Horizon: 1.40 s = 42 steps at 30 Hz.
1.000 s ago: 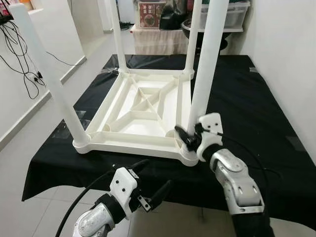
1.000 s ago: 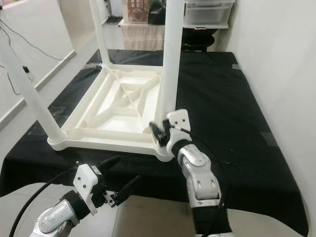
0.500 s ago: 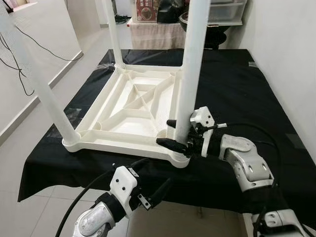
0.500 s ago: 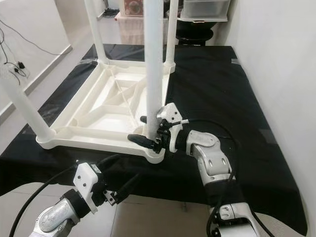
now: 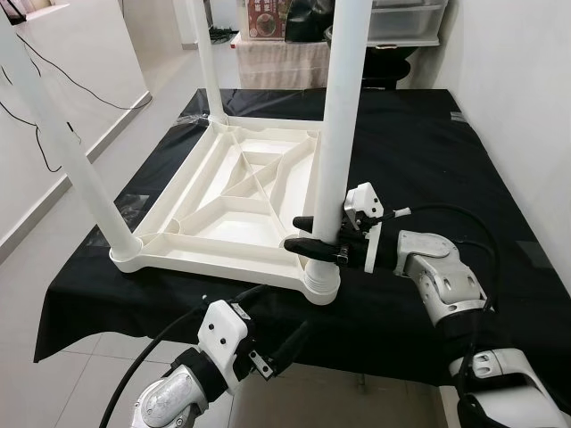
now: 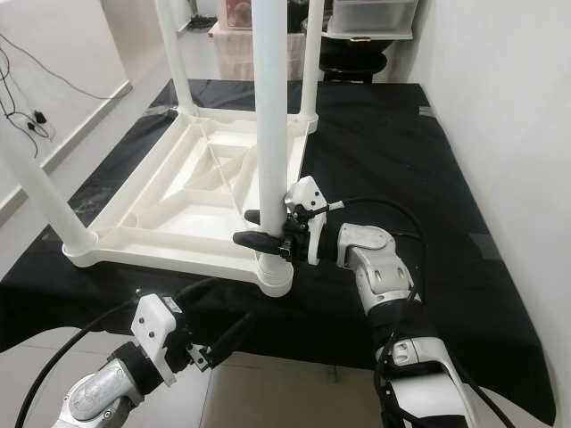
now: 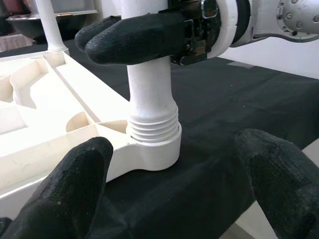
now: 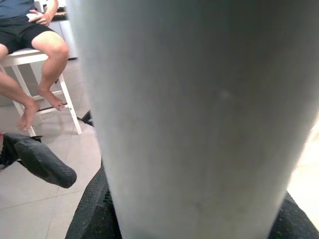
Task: Building children table
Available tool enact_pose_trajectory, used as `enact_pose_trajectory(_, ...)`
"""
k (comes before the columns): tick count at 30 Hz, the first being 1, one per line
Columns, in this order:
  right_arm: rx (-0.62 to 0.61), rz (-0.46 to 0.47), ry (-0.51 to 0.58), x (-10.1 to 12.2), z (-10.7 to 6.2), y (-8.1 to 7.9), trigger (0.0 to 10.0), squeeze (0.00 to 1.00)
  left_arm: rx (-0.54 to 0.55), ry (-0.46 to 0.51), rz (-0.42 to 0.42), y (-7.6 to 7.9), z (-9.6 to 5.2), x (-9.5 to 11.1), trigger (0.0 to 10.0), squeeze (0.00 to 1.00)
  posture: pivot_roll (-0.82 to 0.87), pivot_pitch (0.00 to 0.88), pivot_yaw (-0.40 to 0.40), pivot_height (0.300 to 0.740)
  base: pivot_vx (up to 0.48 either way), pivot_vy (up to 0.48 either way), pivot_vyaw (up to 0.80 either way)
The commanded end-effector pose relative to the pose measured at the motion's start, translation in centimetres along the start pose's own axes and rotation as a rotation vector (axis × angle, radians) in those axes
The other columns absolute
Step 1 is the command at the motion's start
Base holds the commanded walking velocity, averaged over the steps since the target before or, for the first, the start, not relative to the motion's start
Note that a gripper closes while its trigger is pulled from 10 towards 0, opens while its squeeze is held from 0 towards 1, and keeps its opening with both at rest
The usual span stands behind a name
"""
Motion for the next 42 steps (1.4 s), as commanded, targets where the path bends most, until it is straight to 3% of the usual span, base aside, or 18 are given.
enact_pose_trajectory(1, 0.013, 0.004, 0.019, 0.2, 0.3, 0.0, 0.0, 0.00, -0.002, -0.010, -0.015, 0.3, -0.1, -0.2, 10.0, 0.00, -0.05, 0.145, 0.017, 0.740, 0.000, 0.000, 0.00)
enact_pose_trajectory(9, -0.339, 0.007, 0.000, -1.5, -1.3, 1.1, 0.0, 0.00, 0.001, -0.008, -0.016, 0.1, -0.1, -0.1, 10.0, 0.00, -0.06, 0.156, 0.011, 0.740, 0.000, 0.000, 0.00)
enact_pose_trajectory(10, -0.709, 0.042, 0.032, -2.0, -2.2, 1.9, 0.0, 0.00, 0.004, -0.008, -0.015, 0.1, -0.2, -0.1, 10.0, 0.00, -0.06, 0.155, 0.001, 0.740, 0.000, 0.000, 0.00)
enact_pose_trajectory(11, -0.709, 0.042, 0.032, -2.0, -2.2, 1.9, 0.0, 0.00, 0.004, -0.008, -0.015, 0.1, -0.2, -0.1, 10.0, 0.00, -0.06, 0.155, 0.001, 0.740, 0.000, 0.000, 0.00)
enact_pose_trajectory(13, -0.960, 0.070, 0.001, -4.0, -2.0, -1.1, 0.0, 0.00, 0.006, -0.010, -0.013, -0.2, -0.3, 0.0, 10.0, 0.00, -0.07, 0.164, 0.035, 0.740, 0.000, 0.000, 0.00)
enact_pose_trajectory(18, -0.919, 0.054, -0.022, -4.7, -0.9, -2.5, 0.0, 0.00, -0.003, -0.011, -0.014, -0.2, -0.2, -0.1, 10.0, 0.00, -0.06, 0.157, 0.023, 0.740, 0.000, 0.000, 0.00)
enact_pose_trajectory(24, -0.913, 0.033, -0.027, -4.2, -0.2, -1.9, 0.0, 0.00, 0.005, -0.011, -0.012, -0.3, -0.2, -0.2, 10.0, 0.00, -0.07, 0.145, 0.026, 0.740, 0.000, 0.000, 0.00)
enact_pose_trajectory(25, -0.927, 0.030, -0.034, -4.2, -0.2, -1.9, 4.4, 0.00, 0.008, -0.011, -0.012, -0.3, -0.2, -0.2, 10.0, 0.00, -0.07, 0.145, 0.026, 0.740, 0.000, 0.000, 0.00)
enact_pose_trajectory(26, -0.927, 0.030, -0.034, -4.2, -0.2, -1.9, 4.4, 0.00, 0.008, -0.011, -0.012, -0.3, -0.2, -0.2, 10.0, 0.00, -0.07, 0.145, 0.026, 0.740, 0.000, 0.000, 0.00)
enact_pose_trajectory(27, -0.927, 0.035, -0.037, -4.2, -0.2, -2.0, 10.0, 0.00, 0.008, -0.011, -0.012, -0.3, -0.2, -0.2, 10.0, 0.00, -0.07, 0.145, 0.026, 0.740, 0.000, 0.000, 0.00)
enact_pose_trajectory(29, -0.923, 0.022, -0.023, -3.8, -0.1, -1.9, 10.0, 0.00, 0.007, -0.012, -0.013, -0.3, -0.2, -0.2, 10.0, 0.00, -0.07, 0.139, 0.026, 0.740, 0.000, 0.000, 0.00)
enact_pose_trajectory(30, -0.891, 0.026, 0.003, -3.3, 0.2, -2.2, 10.0, 1.00, 0.003, -0.013, -0.013, -0.3, -0.1, -0.3, 10.0, 0.00, -0.07, 0.135, 0.026, 0.740, 0.000, 0.000, 0.00)
enact_pose_trajectory(33, -0.859, 0.032, 0.033, -2.7, 0.5, -2.3, 10.0, 1.00, 0.001, -0.014, -0.014, -0.2, -0.1, -0.3, 10.0, 0.00, -0.07, 0.133, 0.026, 0.740, 0.000, 0.000, 0.00)
enact_pose_trajectory(37, -0.492, 0.016, 0.147, 0.4, 1.6, -2.6, 10.0, 1.00, -0.001, -0.013, -0.015, -0.1, 0.0, -0.4, 10.0, 0.00, -0.07, 0.126, 0.020, 0.740, 0.000, 0.000, 0.00)
enact_pose_trajectory(39, -0.492, 0.016, 0.147, 0.4, 1.6, -2.6, 10.0, 1.00, -0.001, -0.013, -0.015, -0.1, 0.0, -0.4, 10.0, 0.00, -0.07, 0.126, 0.020, 0.740, 0.000, 0.000, 0.00)
enact_pose_trajectory(40, -0.357, -0.013, 0.131, 0.8, 1.6, -3.2, 10.0, 0.71, -0.001, -0.013, -0.015, -0.1, 0.0, -0.4, 10.0, 0.00, -0.06, 0.124, 0.016, 0.740, 0.000, 0.000, 0.00)
enact_pose_trajectory(41, -0.233, -0.059, 0.098, 1.0, 1.4, -3.5, 10.0, 0.00, 0.000, -0.012, -0.016, 0.0, 0.0, -0.4, 10.0, 0.00, -0.06, 0.123, 0.014, 0.740, 0.000, 0.000, 0.00)
enact_pose_trajectory(42, -0.148, -0.083, 0.078, 1.3, 1.2, -3.4, 10.0, 0.00, 0.001, -0.012, -0.017, 0.0, 0.0, -0.4, 10.0, 0.00, -0.06, 0.123, 0.014, 0.740, 0.000, 0.000, 0.00)
Point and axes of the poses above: a point about 5 cm out from each wrist's last joint towards the gripper, its own z axis pointing out of the wrist towards the gripper, its own x axis along the axis of the wrist's last joint, y = z × x, the point moved 1 cm from there along z, pointing out of the wrist towards the gripper, and after that the axes turned 2 degrees about z, right-handed, at the moved point
